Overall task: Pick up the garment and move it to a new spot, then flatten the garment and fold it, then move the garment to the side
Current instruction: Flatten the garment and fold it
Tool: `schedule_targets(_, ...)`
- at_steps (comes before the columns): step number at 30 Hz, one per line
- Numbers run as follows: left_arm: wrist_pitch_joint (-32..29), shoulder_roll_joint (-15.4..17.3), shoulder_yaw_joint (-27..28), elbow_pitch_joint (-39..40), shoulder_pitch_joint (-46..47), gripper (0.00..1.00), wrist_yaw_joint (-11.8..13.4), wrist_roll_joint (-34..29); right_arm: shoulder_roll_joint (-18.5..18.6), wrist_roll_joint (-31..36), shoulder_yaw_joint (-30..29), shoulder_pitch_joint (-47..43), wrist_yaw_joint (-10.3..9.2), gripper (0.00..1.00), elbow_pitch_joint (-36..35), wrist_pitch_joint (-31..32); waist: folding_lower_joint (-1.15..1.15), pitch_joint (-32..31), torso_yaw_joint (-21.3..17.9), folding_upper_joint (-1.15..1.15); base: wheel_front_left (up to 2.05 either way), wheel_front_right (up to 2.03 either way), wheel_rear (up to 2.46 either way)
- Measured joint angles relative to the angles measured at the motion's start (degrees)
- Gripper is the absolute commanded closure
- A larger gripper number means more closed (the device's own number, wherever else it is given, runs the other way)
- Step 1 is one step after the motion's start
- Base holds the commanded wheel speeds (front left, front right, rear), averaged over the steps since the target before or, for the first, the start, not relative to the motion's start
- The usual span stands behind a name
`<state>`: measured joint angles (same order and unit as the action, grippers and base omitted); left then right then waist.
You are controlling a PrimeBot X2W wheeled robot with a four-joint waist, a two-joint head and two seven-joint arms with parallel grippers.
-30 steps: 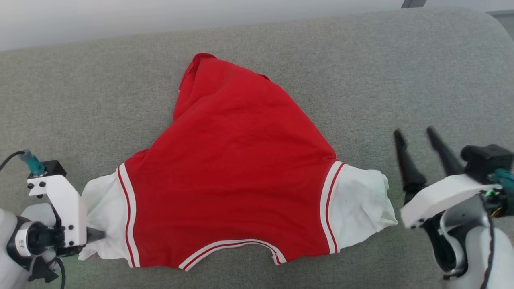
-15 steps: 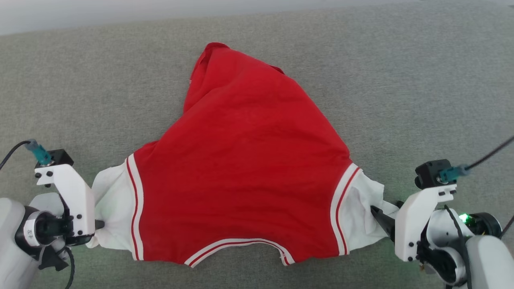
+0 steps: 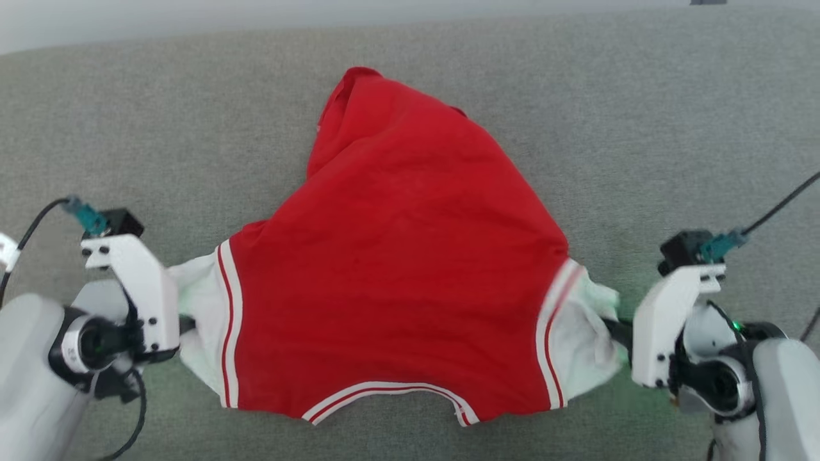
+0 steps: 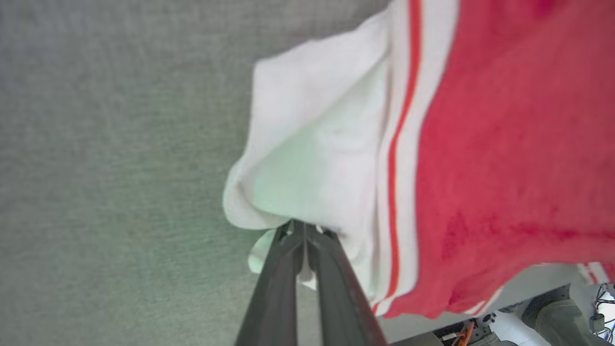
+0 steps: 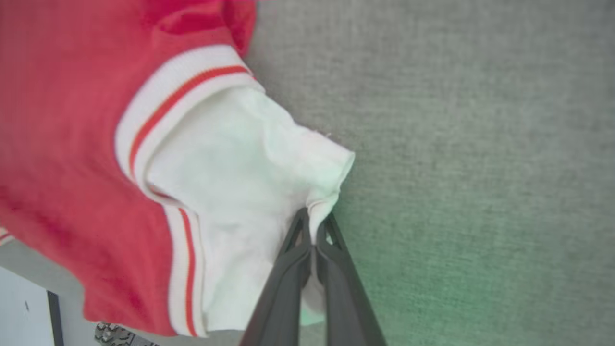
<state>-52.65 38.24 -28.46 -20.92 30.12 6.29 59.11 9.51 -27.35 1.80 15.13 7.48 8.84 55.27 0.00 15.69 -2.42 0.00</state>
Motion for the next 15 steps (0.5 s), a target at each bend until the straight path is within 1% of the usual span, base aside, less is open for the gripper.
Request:
schedule_targets(3, 0.56, -0.64, 0.57, 1.99, 1.40, 1.00, -0.27, 0.32, -0.44, -2.59, -0.59, 2.16, 0.01, 1.00, -1.74, -0.67, 0.00, -1.32, 0.08, 0.00, 0.00, 0.00, 0.00)
schedule_targets(8, 0.71, 0.27, 2.19, 6.22, 4.56, 1.00, -0.31, 0.44, 0.09, -4.98, -2.10, 8.02, 0.01, 1.00, -4.70, -1.12, 0.00, -3.99, 0.05, 0.00, 0.00, 0.00, 0.00)
schedule_targets(12, 0.47, 0.36, 3.16, 8.89, 8.37, 1.00, -0.16, 0.47, 0.47, -4.72, -2.04, 14.10, 0.01, 1.00, -4.93, -2.37, 0.00, -6.26, 0.05, 0.00, 0.00, 0.00, 0.00)
schedule_targets(15, 0.74, -0.26, 3.83, 9.47, 11.80, 1.00, -0.23, 0.41, -0.68, -4.09, -2.02, 19.18, 0.01, 1.00, -3.98, -3.97, 0.00, -7.87, 0.06, 0.00, 0.00, 0.00, 0.00)
